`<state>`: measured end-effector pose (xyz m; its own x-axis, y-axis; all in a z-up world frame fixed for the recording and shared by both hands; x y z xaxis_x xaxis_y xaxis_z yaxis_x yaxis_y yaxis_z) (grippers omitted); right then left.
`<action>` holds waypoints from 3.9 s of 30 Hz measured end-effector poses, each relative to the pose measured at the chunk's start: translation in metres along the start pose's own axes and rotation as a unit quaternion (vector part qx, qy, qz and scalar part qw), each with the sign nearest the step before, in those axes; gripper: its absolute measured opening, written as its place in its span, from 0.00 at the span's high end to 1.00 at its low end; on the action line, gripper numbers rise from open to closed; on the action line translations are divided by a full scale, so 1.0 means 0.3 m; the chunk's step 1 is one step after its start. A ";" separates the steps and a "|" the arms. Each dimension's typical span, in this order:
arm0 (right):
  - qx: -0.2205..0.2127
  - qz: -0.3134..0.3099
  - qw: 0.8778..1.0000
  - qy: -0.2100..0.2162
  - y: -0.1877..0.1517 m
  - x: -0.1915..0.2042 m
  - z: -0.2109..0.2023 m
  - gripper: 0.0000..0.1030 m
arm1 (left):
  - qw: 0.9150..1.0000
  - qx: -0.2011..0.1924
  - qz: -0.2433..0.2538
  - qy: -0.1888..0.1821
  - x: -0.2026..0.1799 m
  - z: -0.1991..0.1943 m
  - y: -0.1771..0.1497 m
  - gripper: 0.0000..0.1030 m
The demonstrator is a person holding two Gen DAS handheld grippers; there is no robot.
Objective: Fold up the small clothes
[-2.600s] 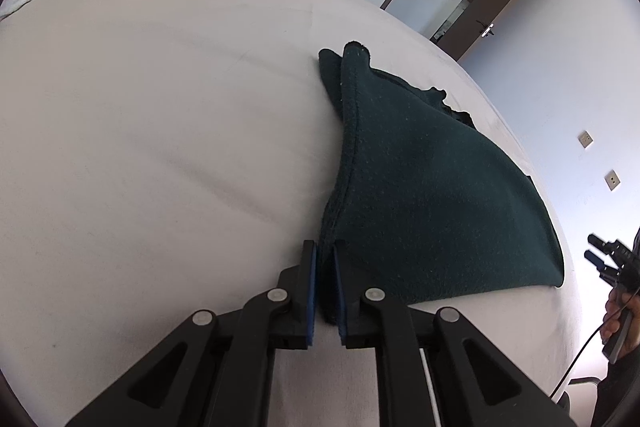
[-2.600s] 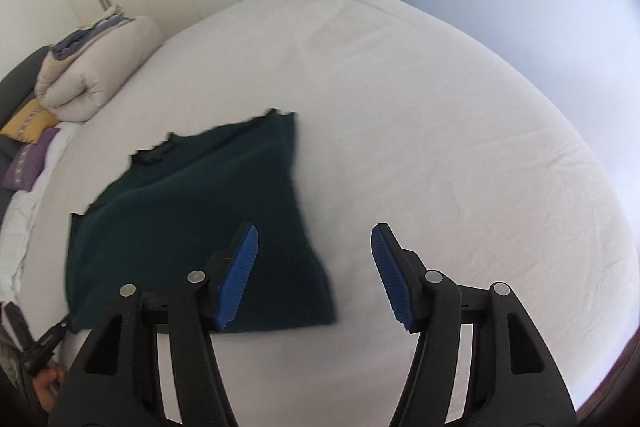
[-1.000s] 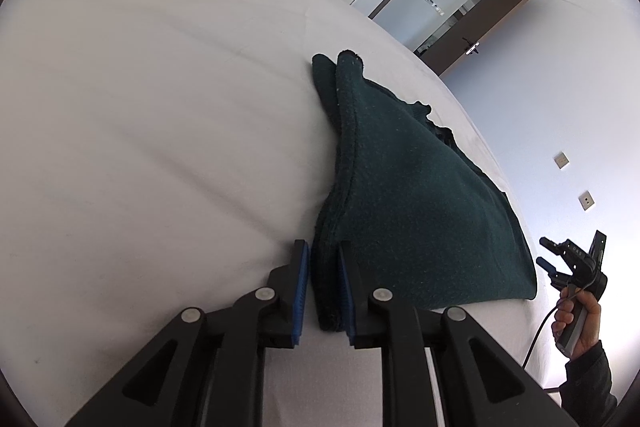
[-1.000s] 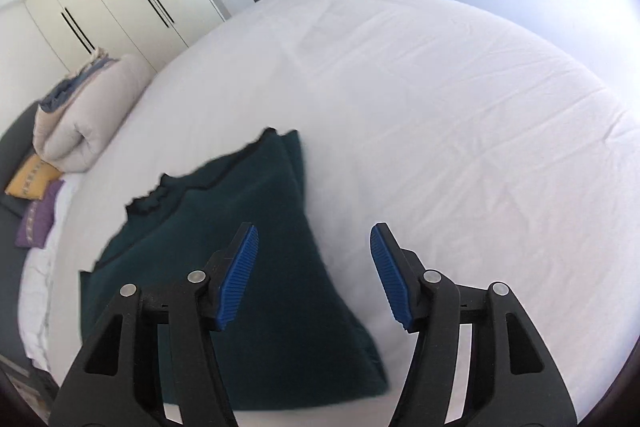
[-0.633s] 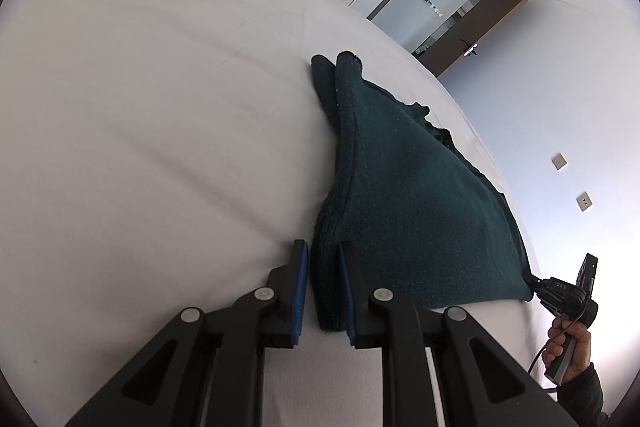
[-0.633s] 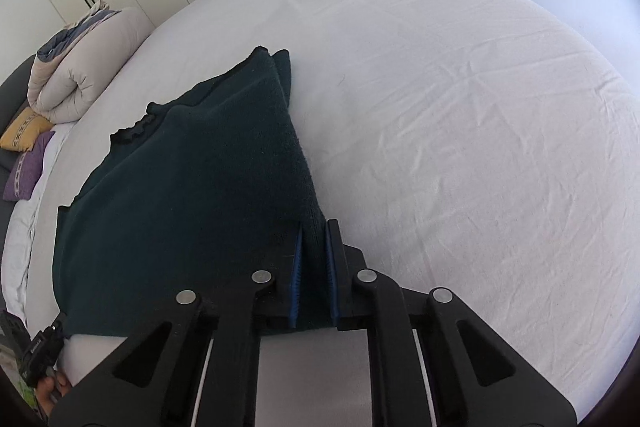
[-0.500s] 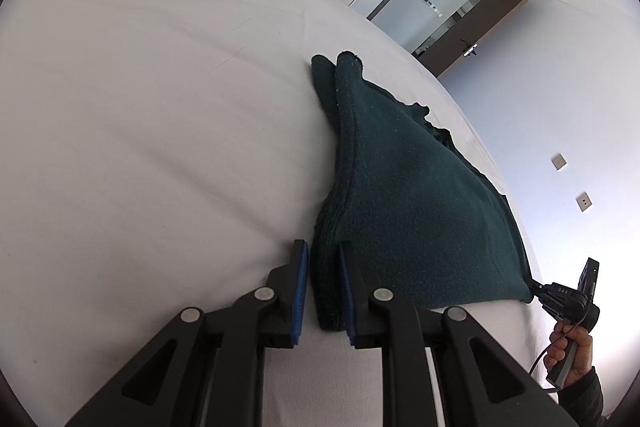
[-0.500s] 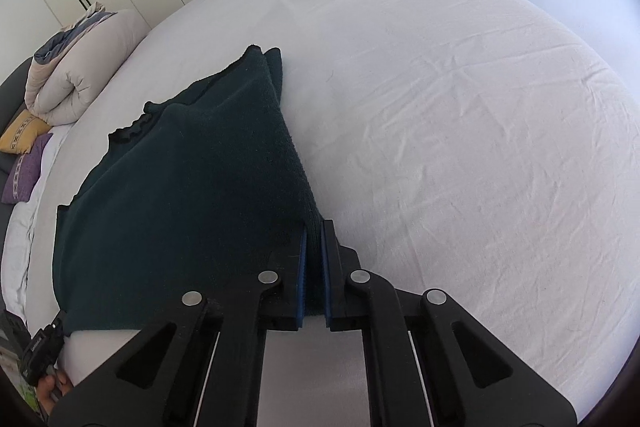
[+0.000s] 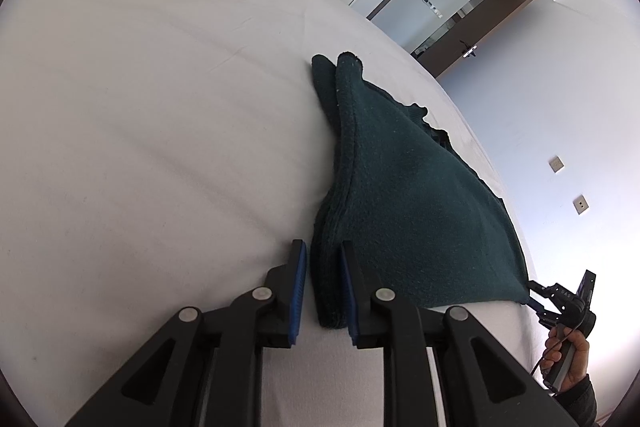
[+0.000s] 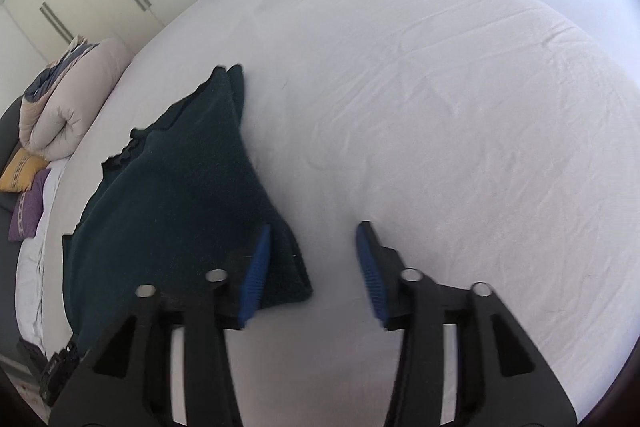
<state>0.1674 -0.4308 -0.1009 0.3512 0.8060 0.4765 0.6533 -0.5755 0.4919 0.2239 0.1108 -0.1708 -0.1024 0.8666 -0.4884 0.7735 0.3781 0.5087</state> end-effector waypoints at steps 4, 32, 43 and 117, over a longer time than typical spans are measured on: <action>-0.037 0.000 0.997 0.071 0.097 0.112 -0.055 0.44 | 1.000 0.000 0.000 0.000 0.001 0.001 0.000 0.81; -0.035 0.098 0.982 0.159 0.328 0.229 0.334 0.83 | 0.997 -0.069 -0.026 0.015 -0.014 -0.130 0.143 0.04; 0.120 -0.052 0.944 0.304 0.019 0.770 0.360 0.69 | 0.993 0.109 -0.040 -0.022 -0.132 0.186 0.220 0.22; 0.178 -0.069 0.968 0.164 0.165 0.477 0.430 0.87 | 0.974 0.132 0.136 -0.120 -0.860 0.213 0.005 0.37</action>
<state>0.3364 -0.3260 -0.1024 0.0510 0.7508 0.6586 0.8886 -0.3351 0.3132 0.2914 -0.1329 -0.0894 0.2545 0.8097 -0.5288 0.8889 0.0195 0.4576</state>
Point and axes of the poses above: each gripper's, at about its wrist camera, not at the fingertips, and z roughly the way its jaws point, x to its left, y to its top, the point moved 7 cm from there along z, roughly the way its jaws point, and after that the axes turned 9 degrees about y, right-handed, at the moved point
